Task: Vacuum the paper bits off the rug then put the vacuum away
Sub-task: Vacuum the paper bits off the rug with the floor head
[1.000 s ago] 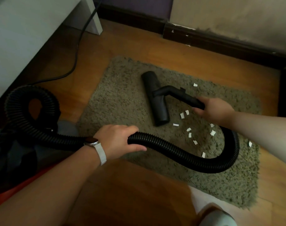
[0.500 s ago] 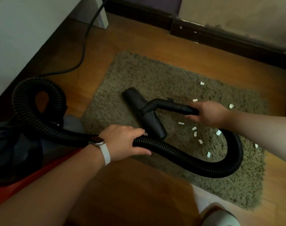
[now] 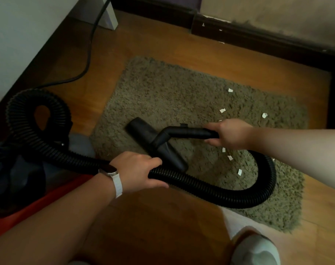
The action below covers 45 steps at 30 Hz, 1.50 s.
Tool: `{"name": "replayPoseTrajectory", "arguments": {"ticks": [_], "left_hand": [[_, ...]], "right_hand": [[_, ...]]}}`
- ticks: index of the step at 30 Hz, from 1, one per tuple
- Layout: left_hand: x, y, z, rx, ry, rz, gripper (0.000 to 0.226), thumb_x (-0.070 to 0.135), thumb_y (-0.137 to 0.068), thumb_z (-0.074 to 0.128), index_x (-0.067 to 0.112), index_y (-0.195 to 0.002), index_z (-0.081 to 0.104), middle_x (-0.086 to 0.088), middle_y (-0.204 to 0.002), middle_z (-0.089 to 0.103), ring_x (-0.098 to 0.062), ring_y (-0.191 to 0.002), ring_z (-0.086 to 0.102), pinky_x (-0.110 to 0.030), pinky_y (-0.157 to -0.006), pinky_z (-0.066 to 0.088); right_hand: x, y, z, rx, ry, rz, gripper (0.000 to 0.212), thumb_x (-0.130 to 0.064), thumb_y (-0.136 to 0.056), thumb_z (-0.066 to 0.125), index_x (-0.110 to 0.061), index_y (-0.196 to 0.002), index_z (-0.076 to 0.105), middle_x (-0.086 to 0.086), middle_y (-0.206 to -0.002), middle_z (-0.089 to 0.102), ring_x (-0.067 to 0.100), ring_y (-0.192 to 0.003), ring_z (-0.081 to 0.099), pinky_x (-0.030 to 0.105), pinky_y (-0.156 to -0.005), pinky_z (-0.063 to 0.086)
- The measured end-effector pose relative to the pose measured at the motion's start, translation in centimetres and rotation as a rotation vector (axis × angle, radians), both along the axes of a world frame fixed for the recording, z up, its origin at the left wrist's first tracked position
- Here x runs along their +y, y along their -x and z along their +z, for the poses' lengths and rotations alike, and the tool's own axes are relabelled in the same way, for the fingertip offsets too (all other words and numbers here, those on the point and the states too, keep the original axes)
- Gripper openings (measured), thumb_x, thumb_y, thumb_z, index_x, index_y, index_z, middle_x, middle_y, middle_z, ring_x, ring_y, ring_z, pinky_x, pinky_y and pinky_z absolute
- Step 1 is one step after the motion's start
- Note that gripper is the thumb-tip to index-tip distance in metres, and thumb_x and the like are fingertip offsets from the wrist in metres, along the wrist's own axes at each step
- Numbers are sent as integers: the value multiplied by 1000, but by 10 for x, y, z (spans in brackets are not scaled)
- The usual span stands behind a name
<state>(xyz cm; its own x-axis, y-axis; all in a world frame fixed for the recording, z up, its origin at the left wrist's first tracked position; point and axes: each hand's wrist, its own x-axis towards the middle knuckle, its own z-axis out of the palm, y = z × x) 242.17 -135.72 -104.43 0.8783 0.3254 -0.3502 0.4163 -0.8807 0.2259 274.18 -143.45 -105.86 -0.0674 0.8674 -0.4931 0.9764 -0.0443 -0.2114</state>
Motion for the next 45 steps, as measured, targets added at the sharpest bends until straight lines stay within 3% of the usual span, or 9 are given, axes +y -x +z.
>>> {"name": "replayPoseTrajectory", "arguments": {"ticks": [12, 21, 25, 28, 34, 36, 41, 45], "left_hand": [[-3, -7, 4, 4, -10, 16, 61, 85, -79, 33, 35, -108, 51, 13, -88, 60, -10, -80, 61, -27, -65, 46], [-2, -1, -5, -20, -13, -20, 71, 90, -72, 18, 37, -104, 51, 13, -86, 61, -8, -76, 61, -31, -67, 53], [-2, 0, -5, -4, -12, -26, 68, 89, -74, 22, 36, -105, 52, 12, -86, 61, -7, -75, 61, -31, -66, 53], [0, -2, -2, 4, 1, -12, 63, 86, -77, 28, 36, -107, 52, 12, -89, 61, -9, -78, 61, -31, -68, 52], [6, -13, 1, 4, -2, 48, 59, 83, -81, 35, 36, -113, 52, 13, -95, 62, -10, -85, 62, -30, -70, 51], [8, -16, 1, 15, 4, 56, 59, 83, -81, 35, 36, -113, 52, 14, -94, 62, -10, -85, 62, -30, -69, 51], [9, -20, 1, 28, 0, 59, 61, 83, -81, 34, 34, -111, 52, 13, -91, 62, -10, -80, 62, -31, -68, 53], [10, -21, 3, -4, -13, 72, 60, 83, -80, 34, 33, -108, 53, 13, -85, 59, -10, -76, 60, -31, -66, 52]], "right_hand": [[-20, -50, 8, -52, -13, -287, 30, -46, -95, 58, -31, -121, 55, -7, -73, 63, 9, -59, 62, 24, -51, 45], [-8, -3, 0, 16, 19, 25, 31, -54, -94, 53, -37, -120, 52, -12, -73, 60, 10, -64, 59, 27, -57, 43], [-1, 1, -1, 20, 85, 40, 24, -54, -95, 53, -40, -114, 49, -11, -73, 60, 8, -63, 59, 30, -58, 48], [-1, -15, 3, 18, 101, -22, 23, -53, -94, 54, -40, -113, 52, -10, -72, 62, 8, -62, 62, 33, -60, 55], [-12, -57, 13, -41, 105, -209, 30, -47, -95, 58, -36, -122, 53, -10, -72, 63, 7, -61, 62, 27, -57, 49], [-16, -66, 14, -33, 106, -255, 35, -46, -95, 59, -37, -128, 51, -10, -74, 65, 8, -61, 64, 28, -58, 50], [-26, -83, 12, -37, 109, -345, 28, -45, -94, 60, -36, -120, 55, -7, -75, 66, 10, -62, 64, 28, -57, 48], [-33, -90, 14, 4, 105, -416, 37, -42, -95, 59, -42, -130, 48, -6, -77, 67, 13, -60, 66, 26, -52, 47]]}}
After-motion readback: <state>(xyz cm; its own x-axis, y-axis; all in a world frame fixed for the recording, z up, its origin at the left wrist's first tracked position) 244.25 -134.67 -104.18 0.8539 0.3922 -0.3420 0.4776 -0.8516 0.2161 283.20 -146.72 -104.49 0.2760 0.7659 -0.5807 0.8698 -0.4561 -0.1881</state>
